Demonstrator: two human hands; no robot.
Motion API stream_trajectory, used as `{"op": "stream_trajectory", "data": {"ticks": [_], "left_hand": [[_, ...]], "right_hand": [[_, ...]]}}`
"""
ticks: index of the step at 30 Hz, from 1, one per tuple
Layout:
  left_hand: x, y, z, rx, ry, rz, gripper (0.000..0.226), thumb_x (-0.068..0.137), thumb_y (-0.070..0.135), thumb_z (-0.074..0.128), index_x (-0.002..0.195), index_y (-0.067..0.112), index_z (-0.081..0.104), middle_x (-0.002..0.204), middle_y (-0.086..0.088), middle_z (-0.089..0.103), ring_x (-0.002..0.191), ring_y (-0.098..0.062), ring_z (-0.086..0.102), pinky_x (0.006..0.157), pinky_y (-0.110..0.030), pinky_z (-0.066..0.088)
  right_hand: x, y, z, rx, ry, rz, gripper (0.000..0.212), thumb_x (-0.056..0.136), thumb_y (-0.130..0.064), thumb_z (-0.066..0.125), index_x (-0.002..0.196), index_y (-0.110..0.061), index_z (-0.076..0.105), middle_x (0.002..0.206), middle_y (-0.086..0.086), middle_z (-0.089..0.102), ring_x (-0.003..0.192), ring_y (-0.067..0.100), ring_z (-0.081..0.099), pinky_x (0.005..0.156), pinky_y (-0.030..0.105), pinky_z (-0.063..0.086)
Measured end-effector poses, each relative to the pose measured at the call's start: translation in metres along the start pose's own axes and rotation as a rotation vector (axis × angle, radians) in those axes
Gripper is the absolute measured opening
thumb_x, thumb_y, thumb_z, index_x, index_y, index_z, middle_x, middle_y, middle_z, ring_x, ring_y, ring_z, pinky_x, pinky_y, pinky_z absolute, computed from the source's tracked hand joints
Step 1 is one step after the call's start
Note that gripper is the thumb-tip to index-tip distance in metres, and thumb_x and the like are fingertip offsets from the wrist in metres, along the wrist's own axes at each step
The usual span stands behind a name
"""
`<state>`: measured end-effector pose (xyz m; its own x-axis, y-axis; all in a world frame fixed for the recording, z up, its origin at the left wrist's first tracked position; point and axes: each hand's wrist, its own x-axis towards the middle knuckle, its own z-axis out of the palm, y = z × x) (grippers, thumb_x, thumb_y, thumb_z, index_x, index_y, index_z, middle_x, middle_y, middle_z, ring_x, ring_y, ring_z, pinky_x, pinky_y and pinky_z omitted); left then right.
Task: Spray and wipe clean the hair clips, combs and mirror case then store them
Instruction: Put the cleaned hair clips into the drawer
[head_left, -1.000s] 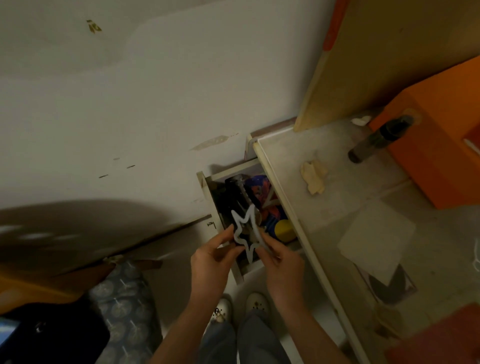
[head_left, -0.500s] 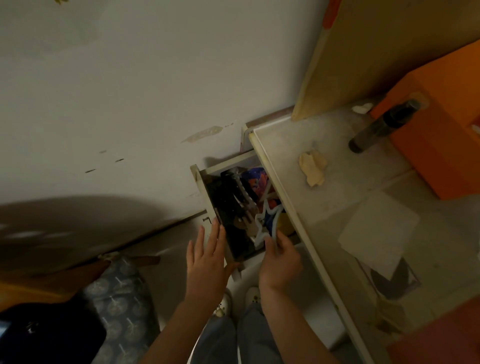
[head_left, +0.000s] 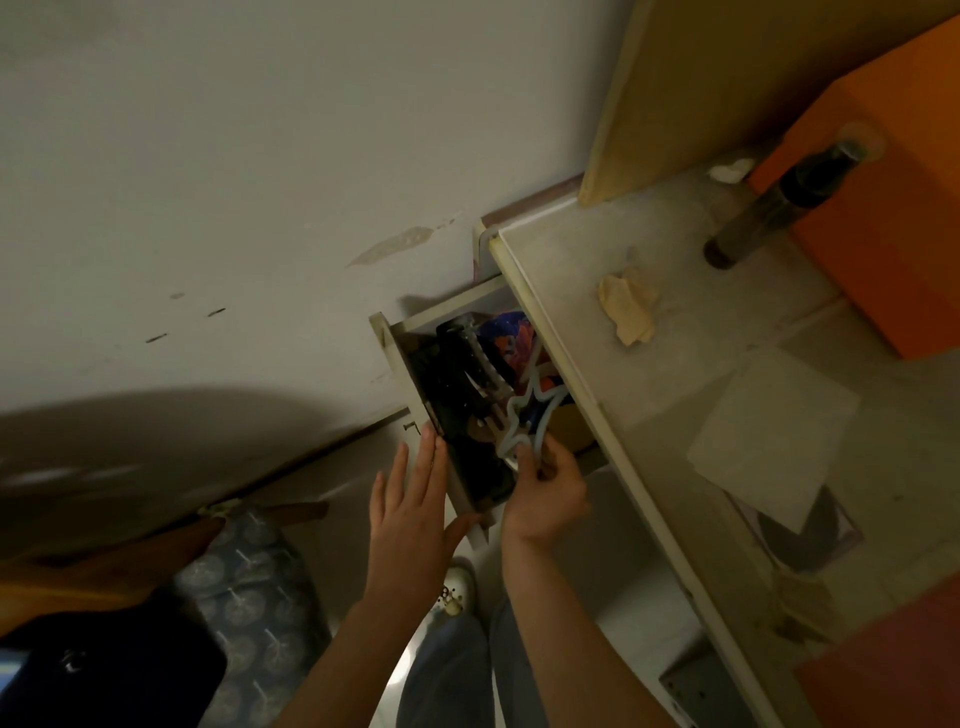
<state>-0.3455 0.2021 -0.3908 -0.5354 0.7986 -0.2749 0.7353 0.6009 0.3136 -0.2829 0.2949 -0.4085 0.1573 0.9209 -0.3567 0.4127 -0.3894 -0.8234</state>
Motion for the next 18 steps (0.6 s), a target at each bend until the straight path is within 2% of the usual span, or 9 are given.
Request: {"op": "stream_trajectory", "data": {"ticks": [2, 6, 9, 11, 13, 14, 16, 18], "left_hand": [[0.000, -0.002, 0.000, -0.018, -0.022, -0.005, 0.087, 0.083, 0.048, 0.064, 0.146, 0.014, 0.015, 0.155, -0.007, 0.007, 0.143, -0.035, 0.011, 0.112, -0.048, 0.005], [-0.001, -0.002, -0.003, -0.003, -0.032, 0.010, 0.082, 0.080, 0.053, 0.053, 0.144, 0.011, 0.022, 0.153, -0.010, 0.019, 0.139, -0.037, 0.019, 0.108, -0.052, 0.014], [-0.001, -0.004, -0.005, 0.003, -0.042, 0.001, 0.083, 0.083, 0.063, 0.037, 0.146, 0.013, 0.017, 0.155, -0.007, 0.012, 0.142, -0.034, 0.013, 0.111, -0.048, 0.009], [0.001, -0.005, -0.008, 0.040, -0.055, -0.005, 0.087, 0.081, 0.066, 0.028, 0.147, 0.009, 0.023, 0.155, -0.010, 0.016, 0.141, -0.035, 0.017, 0.111, -0.049, 0.013], [0.003, -0.004, -0.011, 0.090, -0.064, 0.023, 0.086, 0.081, 0.063, 0.042, 0.142, 0.003, 0.036, 0.150, -0.016, 0.031, 0.135, -0.040, 0.031, 0.105, -0.055, 0.024], [0.005, -0.004, -0.011, 0.101, -0.059, 0.030, 0.087, 0.079, 0.060, 0.053, 0.141, 0.002, 0.038, 0.149, -0.017, 0.033, 0.134, -0.041, 0.034, 0.104, -0.056, 0.025], [0.008, -0.004, -0.013, 0.091, -0.089, -0.008, 0.095, 0.077, 0.059, 0.060, 0.147, 0.007, 0.023, 0.156, -0.013, 0.015, 0.141, -0.038, 0.021, 0.110, -0.051, 0.016], [0.012, -0.008, -0.011, 0.114, -0.143, -0.054, 0.099, 0.082, 0.068, 0.044, 0.148, 0.016, -0.008, 0.154, -0.003, -0.020, 0.146, -0.029, -0.007, 0.115, -0.043, -0.004]], "right_hand": [[0.000, 0.000, 0.001, -0.027, -0.004, -0.019, 0.031, 0.081, -0.015, 0.074, 0.110, -0.007, 0.070, 0.097, 0.017, 0.071, 0.092, 0.032, 0.064, 0.079, 0.048, 0.054], [0.002, 0.001, 0.000, -0.074, 0.005, -0.049, 0.038, 0.080, -0.016, 0.075, 0.117, -0.010, 0.067, 0.104, 0.016, 0.070, 0.097, 0.032, 0.063, 0.082, 0.047, 0.053], [0.002, -0.001, -0.003, -0.083, -0.014, -0.050, 0.042, 0.080, -0.013, 0.075, 0.121, -0.011, 0.065, 0.111, 0.015, 0.068, 0.102, 0.032, 0.062, 0.086, 0.045, 0.052], [0.001, -0.002, -0.008, -0.099, -0.036, -0.079, 0.043, 0.079, -0.010, 0.075, 0.121, -0.011, 0.065, 0.109, 0.014, 0.069, 0.098, 0.031, 0.062, 0.082, 0.038, 0.051], [-0.002, -0.002, -0.015, -0.116, -0.060, -0.114, 0.044, 0.078, -0.009, 0.076, 0.121, -0.011, 0.064, 0.102, 0.013, 0.070, 0.093, 0.027, 0.062, 0.075, 0.023, 0.045], [-0.003, -0.003, -0.019, -0.124, -0.069, -0.133, 0.044, 0.078, -0.009, 0.076, 0.121, -0.010, 0.064, 0.103, 0.011, 0.069, 0.093, 0.022, 0.060, 0.074, 0.016, 0.040], [-0.005, -0.004, -0.027, -0.133, -0.098, -0.167, 0.043, 0.079, -0.009, 0.075, 0.121, -0.010, 0.064, 0.111, 0.009, 0.068, 0.099, 0.013, 0.054, 0.076, 0.006, 0.033], [-0.007, -0.005, -0.035, -0.138, -0.149, -0.186, 0.045, 0.080, -0.009, 0.074, 0.123, -0.010, 0.062, 0.117, 0.009, 0.065, 0.104, 0.011, 0.051, 0.082, 0.006, 0.033]]}}
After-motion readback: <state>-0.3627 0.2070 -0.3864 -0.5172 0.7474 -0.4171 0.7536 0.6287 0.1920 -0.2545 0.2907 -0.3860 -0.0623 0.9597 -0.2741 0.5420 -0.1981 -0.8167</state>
